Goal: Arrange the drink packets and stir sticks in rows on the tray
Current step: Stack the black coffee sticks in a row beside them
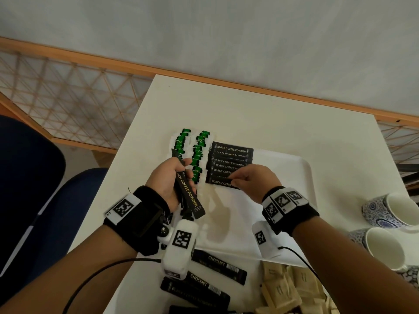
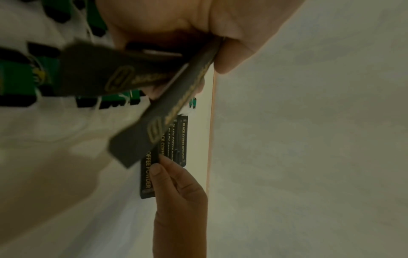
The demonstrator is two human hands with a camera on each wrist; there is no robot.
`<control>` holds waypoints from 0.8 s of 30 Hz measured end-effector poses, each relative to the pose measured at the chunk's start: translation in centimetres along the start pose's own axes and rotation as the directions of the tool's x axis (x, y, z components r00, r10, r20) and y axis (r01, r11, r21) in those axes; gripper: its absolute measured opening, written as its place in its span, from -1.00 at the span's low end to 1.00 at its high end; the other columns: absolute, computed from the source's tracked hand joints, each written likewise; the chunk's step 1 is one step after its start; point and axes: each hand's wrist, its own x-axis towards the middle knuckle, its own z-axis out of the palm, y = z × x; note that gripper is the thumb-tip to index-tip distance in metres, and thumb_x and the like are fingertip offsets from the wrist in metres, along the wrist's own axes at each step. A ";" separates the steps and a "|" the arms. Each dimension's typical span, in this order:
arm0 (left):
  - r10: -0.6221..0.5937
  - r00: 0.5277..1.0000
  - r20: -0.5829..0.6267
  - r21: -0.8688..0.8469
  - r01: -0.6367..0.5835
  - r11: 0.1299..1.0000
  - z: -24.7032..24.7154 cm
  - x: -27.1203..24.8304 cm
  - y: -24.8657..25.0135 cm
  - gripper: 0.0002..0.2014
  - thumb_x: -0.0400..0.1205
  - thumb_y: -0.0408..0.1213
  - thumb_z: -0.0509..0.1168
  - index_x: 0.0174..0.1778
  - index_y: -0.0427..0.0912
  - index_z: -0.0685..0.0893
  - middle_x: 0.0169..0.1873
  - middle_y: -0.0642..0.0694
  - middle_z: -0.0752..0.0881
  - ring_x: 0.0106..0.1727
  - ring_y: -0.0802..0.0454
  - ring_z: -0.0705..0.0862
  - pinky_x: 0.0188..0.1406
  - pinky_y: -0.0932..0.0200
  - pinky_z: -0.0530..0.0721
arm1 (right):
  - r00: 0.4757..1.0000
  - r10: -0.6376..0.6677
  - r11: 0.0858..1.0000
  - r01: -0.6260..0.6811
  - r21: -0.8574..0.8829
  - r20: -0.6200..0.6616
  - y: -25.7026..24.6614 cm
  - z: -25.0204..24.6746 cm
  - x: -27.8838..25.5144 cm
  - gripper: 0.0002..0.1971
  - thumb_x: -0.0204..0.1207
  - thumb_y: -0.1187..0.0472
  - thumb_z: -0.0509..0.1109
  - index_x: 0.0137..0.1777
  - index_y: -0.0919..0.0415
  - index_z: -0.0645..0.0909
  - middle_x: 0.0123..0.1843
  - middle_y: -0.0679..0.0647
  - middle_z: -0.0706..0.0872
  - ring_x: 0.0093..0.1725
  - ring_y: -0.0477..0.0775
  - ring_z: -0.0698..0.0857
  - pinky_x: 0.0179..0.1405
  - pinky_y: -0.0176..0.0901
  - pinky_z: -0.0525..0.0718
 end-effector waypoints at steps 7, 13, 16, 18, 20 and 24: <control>0.049 0.995 -0.085 0.072 -0.043 0.996 0.1 0.4 -0.3 -0.75 0.62 -0.42 0.09 0.11 -0.20 0.62 -0.36 -0.10 0.49 -0.40 0.01 0.45 -0.38 0.13 0.50 | 0.996 -0.063 0.997 0.060 -0.056 -0.066 0.1 0.1 0.6 -0.88 0.49 0.09 0.45 -0.02 -0.10 0.77 -0.18 -0.18 0.60 -0.02 -0.05 0.63 0.07 -0.14 0.61; 0.102 0.992 -0.069 0.083 -0.097 0.992 0.8 0.6 -0.7 -0.76 0.66 -0.54 0.17 0.18 -0.22 0.56 -0.27 -0.16 0.53 -0.36 0.00 0.54 -0.34 0.17 0.60 | 0.977 -0.132 0.991 0.133 -0.010 -0.169 0.3 0.3 0.2 -0.90 0.49 0.07 0.47 -0.02 -0.07 0.76 -0.17 -0.13 0.62 -0.08 -0.07 0.60 0.01 -0.14 0.62; 0.120 0.992 -0.025 0.034 -0.119 0.992 1.2 0.6 -1.0 -0.77 0.68 -0.54 0.15 0.14 -0.16 0.52 -0.34 -0.18 0.59 -0.35 -0.04 0.56 -0.19 0.05 0.59 | 0.982 -0.134 0.972 0.156 0.176 -0.130 -1.2 -0.1 -0.9 -0.86 0.56 0.00 0.38 -0.06 -0.03 0.76 -0.26 -0.24 0.66 -0.20 -0.21 0.64 -0.12 -0.31 0.62; 0.147 0.989 0.002 0.002 -0.147 0.989 1.5 0.4 -1.2 -0.80 0.70 -0.53 0.12 0.09 -0.14 0.49 -0.46 -0.15 0.63 -0.34 -0.05 0.57 -0.12 0.01 0.57 | 0.994 -0.096 0.928 0.071 0.366 0.050 -2.7 -0.3 -1.7 -0.80 0.55 -0.09 0.38 -0.14 -0.04 0.75 -0.30 -0.14 0.74 -0.26 -0.14 0.69 -0.12 -0.27 0.65; 0.171 0.985 0.014 -0.009 -0.171 0.985 1.9 0.2 -1.4 -0.83 0.70 -0.50 0.14 -0.01 -0.12 0.49 -0.42 -0.13 0.62 -0.29 -0.04 0.59 -0.12 0.01 0.58 | 0.971 -0.106 0.895 -0.002 0.446 0.216 -3.6 -0.1 -2.4 -0.87 0.49 -0.11 0.43 -0.16 -0.12 0.75 -0.22 -0.03 0.80 -0.25 -0.13 0.71 -0.04 -0.21 0.70; 0.188 0.982 0.016 0.040 -0.189 0.981 2.3 0.0 -1.5 -0.86 0.71 -0.35 0.20 -0.18 -0.15 0.51 -0.37 -0.09 0.59 -0.30 -0.01 0.61 -0.21 0.05 0.65 | 0.967 -0.156 0.875 0.040 0.482 0.203 -3.4 0.1 -2.8 -0.96 0.46 0.09 0.52 -0.13 -0.09 0.75 -0.29 -0.05 0.79 -0.29 -0.16 0.67 -0.05 -0.22 0.67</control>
